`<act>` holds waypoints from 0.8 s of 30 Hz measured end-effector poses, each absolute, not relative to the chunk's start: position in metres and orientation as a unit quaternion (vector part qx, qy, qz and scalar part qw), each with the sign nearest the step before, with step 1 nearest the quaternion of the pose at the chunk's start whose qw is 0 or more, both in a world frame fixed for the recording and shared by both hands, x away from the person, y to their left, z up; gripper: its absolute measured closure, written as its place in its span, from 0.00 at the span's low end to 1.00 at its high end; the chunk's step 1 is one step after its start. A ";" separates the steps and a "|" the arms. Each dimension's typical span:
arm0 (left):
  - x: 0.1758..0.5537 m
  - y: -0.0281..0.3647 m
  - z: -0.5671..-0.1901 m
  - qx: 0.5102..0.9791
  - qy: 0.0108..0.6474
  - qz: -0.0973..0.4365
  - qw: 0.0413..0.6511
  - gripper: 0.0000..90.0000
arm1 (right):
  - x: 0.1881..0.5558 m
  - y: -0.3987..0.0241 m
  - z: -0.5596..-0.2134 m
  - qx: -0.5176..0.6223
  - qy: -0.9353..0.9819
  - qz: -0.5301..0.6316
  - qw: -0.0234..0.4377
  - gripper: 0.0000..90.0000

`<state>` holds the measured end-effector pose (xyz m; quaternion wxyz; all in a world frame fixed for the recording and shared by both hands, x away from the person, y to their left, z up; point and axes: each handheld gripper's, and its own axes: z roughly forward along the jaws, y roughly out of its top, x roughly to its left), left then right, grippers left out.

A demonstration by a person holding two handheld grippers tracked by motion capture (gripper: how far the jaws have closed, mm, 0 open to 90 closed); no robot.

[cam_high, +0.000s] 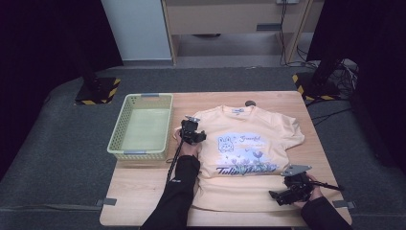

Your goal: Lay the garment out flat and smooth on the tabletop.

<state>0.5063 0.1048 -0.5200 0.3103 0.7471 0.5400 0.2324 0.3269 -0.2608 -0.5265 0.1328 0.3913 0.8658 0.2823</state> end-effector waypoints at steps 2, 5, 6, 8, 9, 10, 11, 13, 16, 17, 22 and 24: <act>0.500 0.107 -0.510 0.747 0.535 0.227 0.324 0.48 | 0.327 -0.261 -0.525 0.392 0.865 0.284 0.133 0.01; 0.489 0.109 -0.498 0.748 0.526 0.217 0.342 0.47 | 0.328 -0.262 -0.522 0.397 0.861 0.288 0.135 0.01; 0.486 0.110 -0.494 0.749 0.523 0.212 0.347 0.47 | 0.328 -0.263 -0.521 0.399 0.858 0.292 0.137 0.01; 0.479 0.111 -0.487 0.755 0.513 0.203 0.356 0.47 | 0.329 -0.264 -0.519 0.403 0.854 0.299 0.137 0.01; 0.475 0.111 -0.484 0.758 0.507 0.202 0.357 0.47 | 0.329 -0.265 -0.518 0.404 0.852 0.302 0.138 0.01; 0.471 0.111 -0.481 0.758 0.503 0.203 0.361 0.46 | 0.330 -0.266 -0.517 0.408 0.849 0.305 0.138 0.01; 0.468 0.110 -0.478 0.761 0.498 0.201 0.363 0.46 | 0.330 -0.267 -0.517 0.411 0.847 0.307 0.139 0.01; 0.461 0.109 -0.473 0.765 0.491 0.197 0.367 0.46 | 0.331 -0.268 -0.516 0.415 0.843 0.312 0.141 0.01; 0.449 0.106 -0.468 0.775 0.471 0.194 0.373 0.46 | 0.331 -0.271 -0.513 0.424 0.835 0.320 0.144 0.01; 0.445 0.105 -0.467 0.779 0.465 0.193 0.372 0.45 | 0.332 -0.272 -0.512 0.426 0.832 0.324 0.146 0.01; 0.427 0.107 -0.466 0.787 0.452 0.186 0.376 0.42 | 0.333 -0.279 -0.509 0.441 0.817 0.339 0.154 0.01; 0.420 0.109 -0.467 0.790 0.448 0.185 0.375 0.41 | 0.333 -0.282 -0.508 0.446 0.811 0.345 0.156 0.01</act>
